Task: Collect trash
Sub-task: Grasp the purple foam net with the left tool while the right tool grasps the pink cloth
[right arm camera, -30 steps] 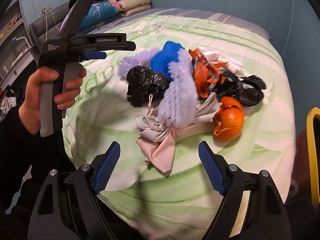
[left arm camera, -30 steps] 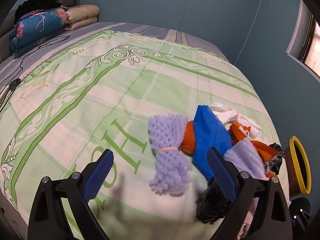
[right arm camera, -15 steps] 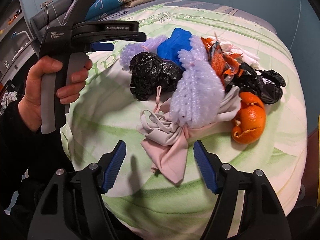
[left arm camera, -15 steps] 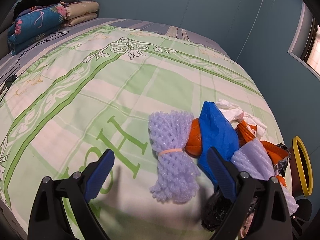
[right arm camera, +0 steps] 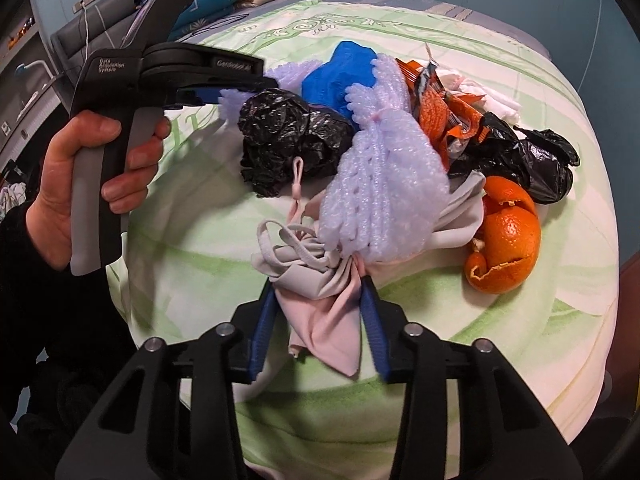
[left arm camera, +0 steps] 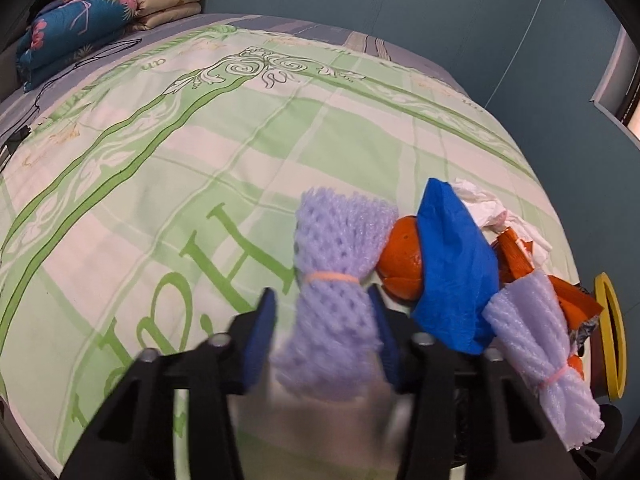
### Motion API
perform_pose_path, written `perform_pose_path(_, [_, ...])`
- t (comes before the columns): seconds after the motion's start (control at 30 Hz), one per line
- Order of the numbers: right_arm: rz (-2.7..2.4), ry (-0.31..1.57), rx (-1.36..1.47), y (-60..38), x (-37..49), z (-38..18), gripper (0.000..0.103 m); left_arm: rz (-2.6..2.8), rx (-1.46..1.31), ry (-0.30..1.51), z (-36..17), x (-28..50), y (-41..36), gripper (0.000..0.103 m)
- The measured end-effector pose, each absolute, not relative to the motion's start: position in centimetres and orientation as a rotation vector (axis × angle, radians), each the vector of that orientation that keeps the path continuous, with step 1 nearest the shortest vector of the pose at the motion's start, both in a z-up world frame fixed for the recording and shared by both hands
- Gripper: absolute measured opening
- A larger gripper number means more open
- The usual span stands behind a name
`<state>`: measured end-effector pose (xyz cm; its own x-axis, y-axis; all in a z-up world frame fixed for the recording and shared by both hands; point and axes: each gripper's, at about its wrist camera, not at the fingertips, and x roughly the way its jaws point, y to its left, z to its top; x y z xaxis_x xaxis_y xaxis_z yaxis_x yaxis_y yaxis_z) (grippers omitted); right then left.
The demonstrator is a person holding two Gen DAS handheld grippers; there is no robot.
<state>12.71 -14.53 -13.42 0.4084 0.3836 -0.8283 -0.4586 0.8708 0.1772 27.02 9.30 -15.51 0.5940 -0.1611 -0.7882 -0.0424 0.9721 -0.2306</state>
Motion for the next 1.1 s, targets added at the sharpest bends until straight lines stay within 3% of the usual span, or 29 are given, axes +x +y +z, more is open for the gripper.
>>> perform_pose_path(0.03, [0.529, 1.021, -0.078, -14.7, 12.8, -13.4, 0.032, -0.068, -0.238, 0.937, -15.6, 27.0, 9.3, 0.03])
perform_pose_path(0.13, [0.523, 1.022, -0.055, -15.2, 13.3, -13.4, 0.023, -0.066, -0.257, 0.943, -15.5, 27.0, 9.5, 0.026])
perform_pose_path(0.3, [0.53, 1.022, -0.015, -16.3, 13.6, -13.3, 0.015, -0.054, -0.261, 0.928, -14.7, 26.5, 9.7, 0.025])
perform_pose_path(1.1, [0.727, 0.815, 0.206, -21.7, 8.5, -7.9, 0.014, -0.095, -0.403, 0.741, -8.8, 17.5, 11.3, 0.025])
